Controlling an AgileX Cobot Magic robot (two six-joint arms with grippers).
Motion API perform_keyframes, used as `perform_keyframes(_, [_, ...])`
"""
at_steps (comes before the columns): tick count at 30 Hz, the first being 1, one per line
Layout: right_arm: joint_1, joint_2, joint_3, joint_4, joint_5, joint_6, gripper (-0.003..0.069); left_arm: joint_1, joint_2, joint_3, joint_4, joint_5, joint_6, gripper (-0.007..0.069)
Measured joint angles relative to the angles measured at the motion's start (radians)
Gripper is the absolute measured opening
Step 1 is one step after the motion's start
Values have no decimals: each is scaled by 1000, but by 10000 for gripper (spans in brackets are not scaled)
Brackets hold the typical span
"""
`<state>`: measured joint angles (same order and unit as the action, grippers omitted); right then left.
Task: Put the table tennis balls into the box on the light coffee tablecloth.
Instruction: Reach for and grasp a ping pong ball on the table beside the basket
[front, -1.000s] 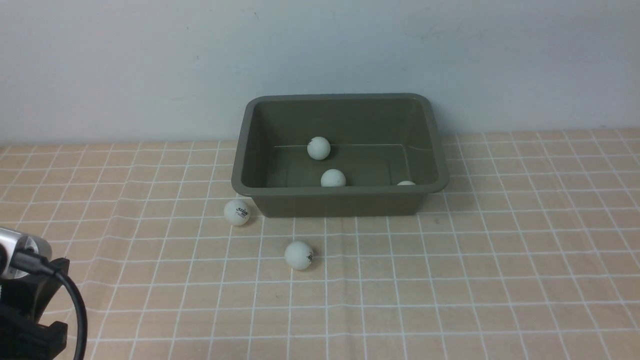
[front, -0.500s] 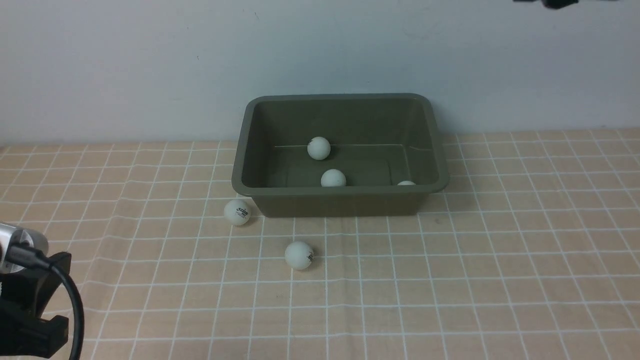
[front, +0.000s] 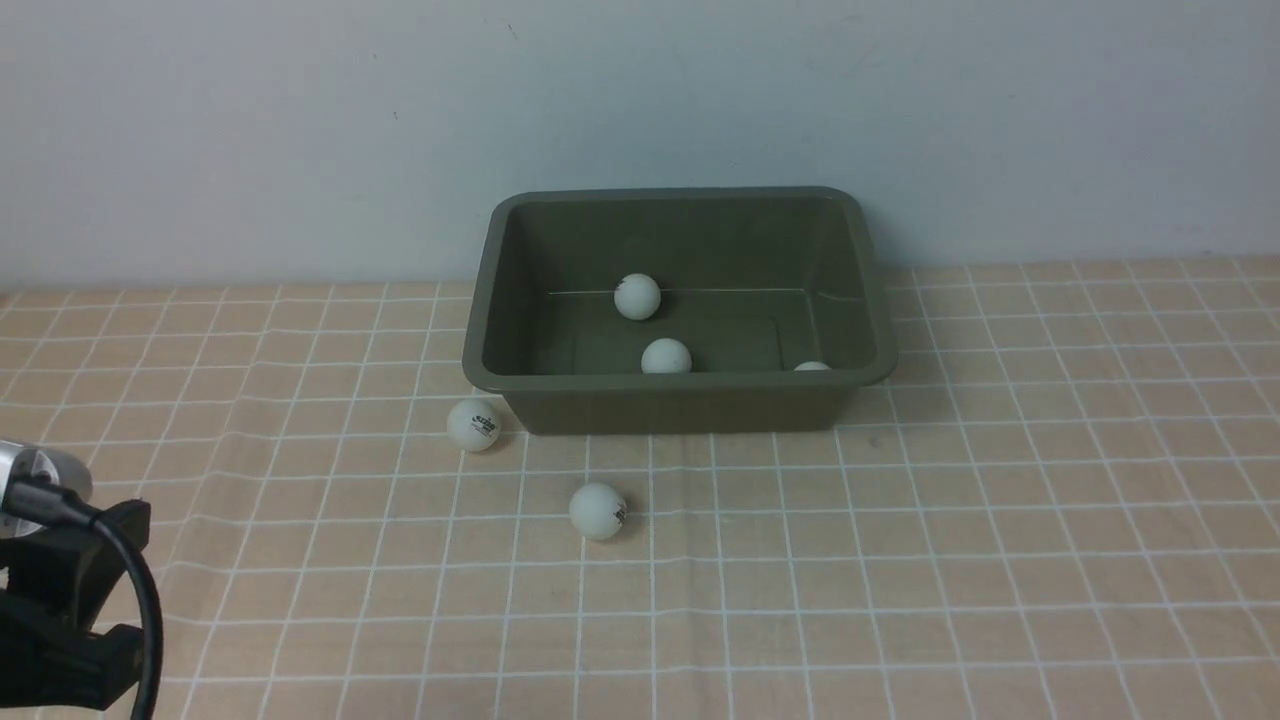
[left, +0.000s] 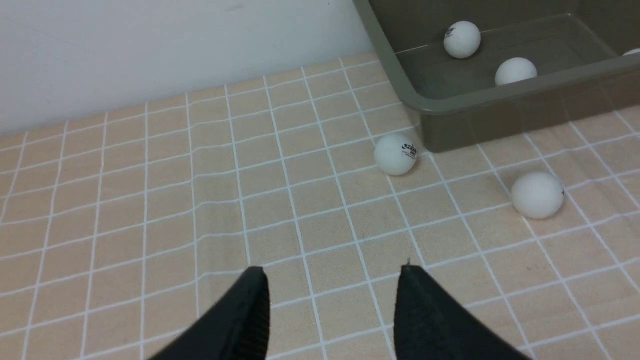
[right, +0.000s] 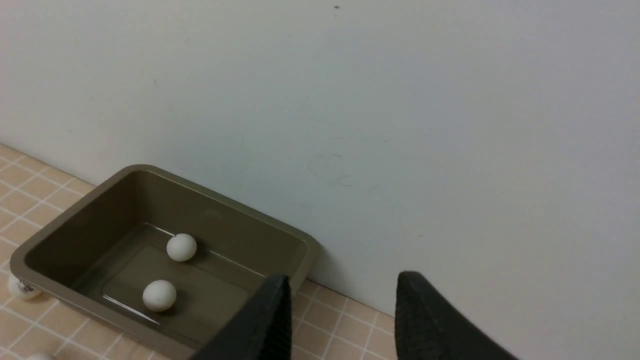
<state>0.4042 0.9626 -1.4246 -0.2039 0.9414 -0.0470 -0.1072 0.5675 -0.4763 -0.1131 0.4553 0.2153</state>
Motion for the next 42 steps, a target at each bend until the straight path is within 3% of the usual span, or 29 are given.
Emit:
perform_keyframes(7, [-1, -98, 91, -60, 53, 35, 276, -2, 83, -38, -180, -3, 97, 314])
perform_keyframes(15, [-1, -106, 201, -59, 52, 47, 276, -2, 379, -243, -488, 144, 444, 314])
perform_keyframes(17, [-1, -106, 231, -59, 44, 47, 276, -2, 476, -303, -590, 192, 588, 327])
perform_keyframes(22, [-1, -106, 264, -59, 27, 47, 276, -2, 657, -370, -774, 232, 759, 391])
perform_keyframes(32, [-1, -106, 265, -59, -17, 47, 276, -18, 912, -382, -947, 167, 907, 420])
perform_keyframes(38, [-1, -106, 265, -54, -31, 47, 276, -144, 1022, -382, -1001, 98, 1030, 420])
perform_keyframes(42, [-1, -106, 265, -47, -33, 47, 275, -211, 1066, -382, -1016, 20, 1045, 420])
